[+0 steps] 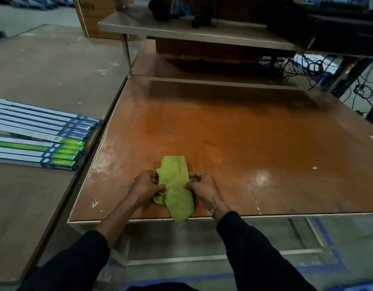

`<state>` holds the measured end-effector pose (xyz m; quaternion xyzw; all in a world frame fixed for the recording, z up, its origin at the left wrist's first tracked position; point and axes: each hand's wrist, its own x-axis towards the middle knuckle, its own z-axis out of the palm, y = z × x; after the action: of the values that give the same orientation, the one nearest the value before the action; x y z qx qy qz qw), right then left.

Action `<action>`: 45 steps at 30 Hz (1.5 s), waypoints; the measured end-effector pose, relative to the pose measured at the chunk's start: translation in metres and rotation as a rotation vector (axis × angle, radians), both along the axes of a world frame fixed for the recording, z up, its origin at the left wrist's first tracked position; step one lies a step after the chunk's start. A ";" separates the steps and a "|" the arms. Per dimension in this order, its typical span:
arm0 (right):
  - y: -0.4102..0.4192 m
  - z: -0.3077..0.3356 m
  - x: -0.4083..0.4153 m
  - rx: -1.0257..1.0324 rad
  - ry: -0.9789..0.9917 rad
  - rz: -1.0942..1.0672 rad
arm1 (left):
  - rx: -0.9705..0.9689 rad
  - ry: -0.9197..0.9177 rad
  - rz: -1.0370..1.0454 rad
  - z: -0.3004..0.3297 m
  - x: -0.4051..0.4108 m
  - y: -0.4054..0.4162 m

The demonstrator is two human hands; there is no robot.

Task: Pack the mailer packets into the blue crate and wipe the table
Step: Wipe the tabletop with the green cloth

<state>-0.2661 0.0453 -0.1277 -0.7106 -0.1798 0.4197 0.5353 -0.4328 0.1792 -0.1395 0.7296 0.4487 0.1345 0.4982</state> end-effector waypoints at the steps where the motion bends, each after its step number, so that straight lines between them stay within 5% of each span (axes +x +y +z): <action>1: 0.000 -0.001 0.003 0.020 -0.004 0.017 | -0.046 -0.068 -0.028 0.000 0.001 0.000; 10: -0.005 0.014 0.004 0.255 -0.039 -0.003 | -0.094 -0.365 -0.344 0.026 0.004 0.027; 18: -0.004 0.013 -0.009 0.293 0.092 -0.192 | -0.093 -0.370 -0.608 0.033 0.010 0.051; 25: -0.035 0.023 -0.019 0.286 0.044 -0.352 | -0.458 -0.347 -0.543 0.035 0.032 0.039; 33: -0.114 0.016 -0.004 0.268 -0.224 -0.415 | -0.307 -0.330 -0.799 0.022 0.092 -0.025; 45: -0.272 0.016 0.094 0.176 -0.421 -0.728 | -0.352 -0.400 -0.821 0.027 0.237 -0.197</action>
<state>-0.1722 -0.2272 -0.1113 -0.7496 -0.0577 0.0324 0.6586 -0.1955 -0.0175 -0.1128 0.7110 0.0351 -0.0132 0.7022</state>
